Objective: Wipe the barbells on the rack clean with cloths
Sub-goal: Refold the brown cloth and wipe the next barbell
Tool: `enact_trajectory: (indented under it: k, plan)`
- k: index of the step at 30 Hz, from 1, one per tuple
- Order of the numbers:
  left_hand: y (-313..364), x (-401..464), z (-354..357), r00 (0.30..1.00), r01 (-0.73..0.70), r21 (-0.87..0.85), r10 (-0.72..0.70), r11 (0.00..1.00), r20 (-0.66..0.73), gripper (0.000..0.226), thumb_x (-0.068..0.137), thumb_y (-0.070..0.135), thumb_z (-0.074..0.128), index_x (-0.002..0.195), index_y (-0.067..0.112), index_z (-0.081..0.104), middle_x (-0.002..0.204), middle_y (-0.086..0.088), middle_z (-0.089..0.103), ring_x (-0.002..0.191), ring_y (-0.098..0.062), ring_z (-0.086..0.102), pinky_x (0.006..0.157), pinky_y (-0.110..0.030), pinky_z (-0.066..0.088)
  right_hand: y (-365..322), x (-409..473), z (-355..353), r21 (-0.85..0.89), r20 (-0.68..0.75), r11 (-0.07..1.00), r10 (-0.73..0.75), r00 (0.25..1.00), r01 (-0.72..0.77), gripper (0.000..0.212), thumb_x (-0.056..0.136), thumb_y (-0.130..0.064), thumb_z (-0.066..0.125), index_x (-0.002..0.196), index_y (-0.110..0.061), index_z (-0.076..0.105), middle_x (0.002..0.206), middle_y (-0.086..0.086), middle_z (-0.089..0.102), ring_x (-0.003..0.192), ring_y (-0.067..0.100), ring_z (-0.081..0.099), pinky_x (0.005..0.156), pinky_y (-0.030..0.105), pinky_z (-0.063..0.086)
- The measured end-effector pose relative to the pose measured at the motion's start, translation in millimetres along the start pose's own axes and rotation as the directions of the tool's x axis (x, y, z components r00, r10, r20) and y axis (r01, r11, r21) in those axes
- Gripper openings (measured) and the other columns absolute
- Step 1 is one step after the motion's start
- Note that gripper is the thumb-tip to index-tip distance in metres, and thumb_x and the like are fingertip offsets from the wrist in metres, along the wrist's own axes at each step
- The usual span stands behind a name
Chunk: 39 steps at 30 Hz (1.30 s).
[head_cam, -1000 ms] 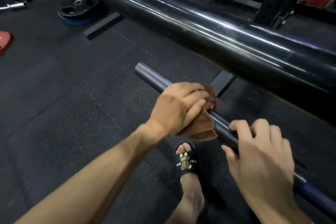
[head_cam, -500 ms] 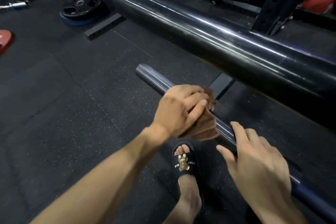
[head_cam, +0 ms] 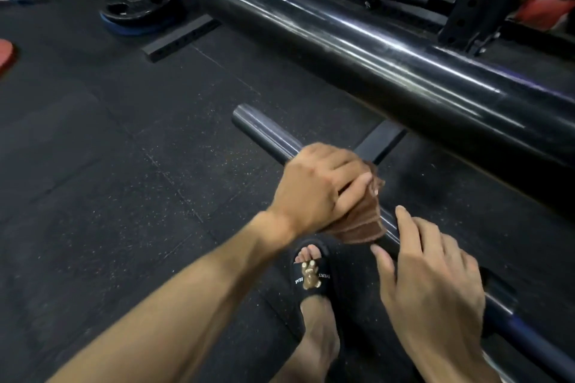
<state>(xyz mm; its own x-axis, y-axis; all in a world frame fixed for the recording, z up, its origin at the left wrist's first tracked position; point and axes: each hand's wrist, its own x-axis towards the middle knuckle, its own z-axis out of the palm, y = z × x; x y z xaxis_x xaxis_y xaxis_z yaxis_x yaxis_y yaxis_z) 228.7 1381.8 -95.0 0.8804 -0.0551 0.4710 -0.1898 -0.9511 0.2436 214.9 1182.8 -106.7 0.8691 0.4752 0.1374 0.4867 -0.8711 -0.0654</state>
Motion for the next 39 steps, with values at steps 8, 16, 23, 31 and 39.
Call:
enact_trajectory:
  k: [8, 16, 23, 31, 39]
  plan:
    - [-138, 26, -46, 0.871, 0.489, 0.208, -0.487, 0.847, -0.067, 0.041, 0.103, 0.047, 0.038, 0.097, 0.024, 0.072, 0.102, -0.001, 0.072, 0.095, -0.028, 0.065, 0.085, -0.040, 0.048, -4, -5, 1, 0.106, -0.122, 0.994, 0.025, 0.992, -0.012, 0.056, 0.079, -0.012, 0.077, 0.132, -0.002, 0.064, 0.120, 0.018, 0.067, 0.104, 0.040, 0.065, 0.089, 0.057, 0.049]
    - [-10, 6, -5, 0.995, 0.061, 0.066, -0.066, 0.996, 0.079, 0.037, 0.105, 0.043, 0.047, 0.096, 0.020, 0.074, 0.096, 0.002, 0.073, 0.091, -0.019, 0.066, 0.091, -0.040, 0.048, 0, 4, -8, -0.008, -0.125, 0.996, -0.085, 0.989, 0.084, 0.041, 0.073, -0.007, 0.083, 0.110, -0.009, 0.064, 0.091, 0.012, 0.052, 0.080, 0.035, 0.049, 0.071, 0.049, 0.043]
    - [-121, 20, -43, 0.916, 0.399, 0.169, -0.387, 0.901, -0.104, 0.036, 0.105, 0.042, 0.043, 0.098, 0.025, 0.073, 0.097, -0.001, 0.073, 0.091, -0.027, 0.065, 0.082, -0.040, 0.050, 8, 14, -18, 0.018, -0.012, 0.995, -0.096, 0.995, 0.096, 0.054, 0.070, -0.026, 0.086, 0.116, -0.010, 0.062, 0.098, 0.009, 0.048, 0.084, 0.029, 0.048, 0.066, 0.045, 0.048]
    - [-22, 13, -15, 0.980, 0.194, 0.098, -0.198, 0.976, 0.034, 0.039, 0.099, 0.041, 0.045, 0.078, 0.022, 0.071, 0.079, 0.004, 0.070, 0.078, -0.021, 0.067, 0.082, -0.041, 0.055, -1, 16, -18, -0.070, 0.028, 0.996, -0.060, 0.998, 0.062, 0.033, 0.078, -0.017, 0.076, 0.100, -0.018, 0.051, 0.101, 0.007, 0.044, 0.086, 0.029, 0.044, 0.070, 0.047, 0.043]
    - [-111, 19, -38, 0.950, 0.310, 0.066, -0.306, 0.948, -0.069, 0.042, 0.105, 0.045, 0.037, 0.093, 0.026, 0.073, 0.093, 0.004, 0.072, 0.089, -0.019, 0.066, 0.084, -0.039, 0.052, -6, 11, -22, 0.215, 0.011, 0.977, -0.020, 1.000, 0.017, 0.047, 0.081, -0.032, 0.074, 0.120, -0.018, 0.052, 0.093, -0.004, 0.065, 0.086, 0.021, 0.067, 0.084, 0.046, 0.055]
